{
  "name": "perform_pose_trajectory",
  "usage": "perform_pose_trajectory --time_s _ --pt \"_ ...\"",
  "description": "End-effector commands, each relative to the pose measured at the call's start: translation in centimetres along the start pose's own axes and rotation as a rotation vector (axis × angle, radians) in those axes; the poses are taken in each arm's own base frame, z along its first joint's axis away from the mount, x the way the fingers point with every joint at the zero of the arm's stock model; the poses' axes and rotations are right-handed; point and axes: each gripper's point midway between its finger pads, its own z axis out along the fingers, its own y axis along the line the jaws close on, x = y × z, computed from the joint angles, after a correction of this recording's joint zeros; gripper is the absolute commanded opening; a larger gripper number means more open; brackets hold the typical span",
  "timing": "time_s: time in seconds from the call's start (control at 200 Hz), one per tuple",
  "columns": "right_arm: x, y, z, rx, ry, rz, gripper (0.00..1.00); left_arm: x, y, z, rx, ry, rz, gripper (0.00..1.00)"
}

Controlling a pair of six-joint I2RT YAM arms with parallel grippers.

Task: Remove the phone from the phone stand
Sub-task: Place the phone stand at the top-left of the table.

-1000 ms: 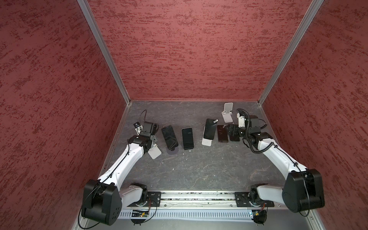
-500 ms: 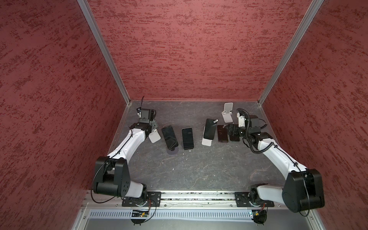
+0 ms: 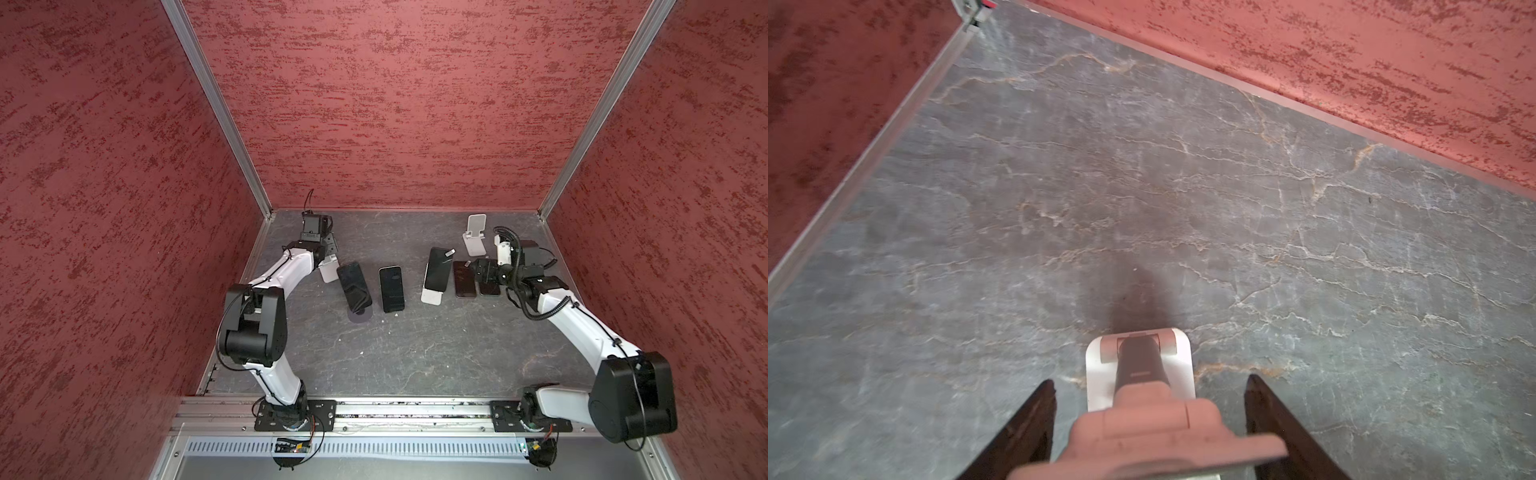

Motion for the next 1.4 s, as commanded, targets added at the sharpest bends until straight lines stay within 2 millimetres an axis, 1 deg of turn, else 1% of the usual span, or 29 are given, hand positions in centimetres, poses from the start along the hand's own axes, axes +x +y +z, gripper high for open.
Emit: perform_pose_trajectory --time_s 0.0,0.08,0.21,0.471,0.686,1.002,1.117,1.298,1.363,1.393 --pt "-0.6 0.2 0.2 -0.002 -0.022 -0.019 0.99 -2.6 -1.9 0.2 0.059 -0.072 0.032 0.59" --pt "-0.6 0.1 0.2 -0.002 -0.024 -0.019 0.99 -2.7 -2.4 0.8 0.054 -0.073 0.060 0.59" --pt "-0.5 0.1 0.2 0.001 -0.020 -0.018 0.99 -2.2 -3.2 1.7 0.046 -0.062 0.099 0.60" --pt "-0.5 0.1 0.3 0.000 -0.020 -0.018 0.99 -0.4 -3.4 2.9 0.060 -0.015 0.099 0.61" --pt "-0.5 0.1 0.2 -0.001 -0.019 -0.018 0.99 0.5 -3.4 3.5 0.062 0.013 0.095 0.65" --pt "-0.5 0.0 0.1 0.005 -0.022 -0.018 0.99 0.4 -3.6 3.1 0.070 0.013 0.092 0.82" --pt "-0.4 0.0 0.1 0.007 -0.020 -0.018 0.99 0.1 -3.5 2.8 0.063 0.000 0.089 0.86" --pt "-0.4 0.0 0.1 0.006 -0.022 -0.018 0.99 -1.0 -3.6 1.5 0.069 -0.031 0.078 0.92" --pt "-0.5 0.0 0.0 0.005 -0.024 -0.019 0.99 -1.7 -3.6 0.9 0.070 -0.047 0.070 0.98" --pt "-0.5 0.0 0.1 0.005 -0.023 -0.018 0.99 -2.0 -3.6 0.6 0.072 -0.055 0.069 1.00"
